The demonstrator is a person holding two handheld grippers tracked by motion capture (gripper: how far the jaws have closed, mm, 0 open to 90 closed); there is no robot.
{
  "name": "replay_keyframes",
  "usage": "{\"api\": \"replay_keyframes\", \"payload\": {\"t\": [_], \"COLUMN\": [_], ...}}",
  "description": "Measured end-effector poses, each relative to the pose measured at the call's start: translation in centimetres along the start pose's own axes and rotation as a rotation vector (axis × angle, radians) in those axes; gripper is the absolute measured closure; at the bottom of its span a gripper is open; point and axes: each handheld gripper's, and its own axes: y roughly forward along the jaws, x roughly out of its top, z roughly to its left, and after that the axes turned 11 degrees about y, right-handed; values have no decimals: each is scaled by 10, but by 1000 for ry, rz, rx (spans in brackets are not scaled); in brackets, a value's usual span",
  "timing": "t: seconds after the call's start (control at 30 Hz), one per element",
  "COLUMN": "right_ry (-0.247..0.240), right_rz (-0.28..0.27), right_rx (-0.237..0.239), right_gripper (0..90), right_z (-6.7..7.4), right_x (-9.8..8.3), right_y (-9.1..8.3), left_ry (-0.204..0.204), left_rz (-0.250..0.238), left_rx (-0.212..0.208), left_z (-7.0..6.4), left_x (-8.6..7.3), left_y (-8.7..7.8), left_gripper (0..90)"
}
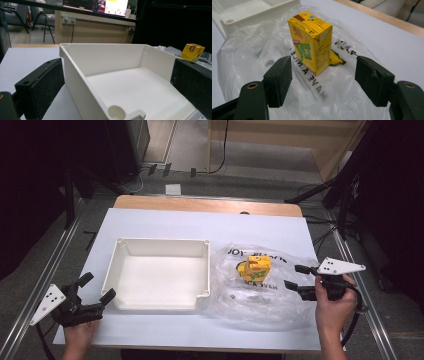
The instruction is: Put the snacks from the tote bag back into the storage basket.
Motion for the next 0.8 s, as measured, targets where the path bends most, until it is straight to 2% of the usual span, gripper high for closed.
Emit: {"api": "replay_keyframes", "payload": {"t": [0.1,0.2,0.27,0.33,0.47,0.57,0.8], "right_ry": [-13,-50,-69,-100,-126,-132,-157], "right_rz": [33,52,60,64,66,121,175], "right_rx": [7,-52,-47,-64,-55,-61,-25], "right_gripper": [314,302,303,296,290,288,312], "right_z": [-1,-3,-6,-7,-7,-8,-8], "right_x": [5,12,15,22,30,39,49], "right_y": [3,7,9,10,9,10,16], "left_ry": [-6,-11,-10,-14,-17,-14,-14], "left_rz": [-3,-2,-3,-4,-6,-4,-4], "left_rx": [0,0,-2,-3,-5,-7,-10], "left_z": [1,1,2,2,2,2,2], "left_x": [0,0,0,0,0,0,0], "left_y": [0,0,0,0,0,0,0], "left_gripper": [0,0,0,0,0,0,0]}}
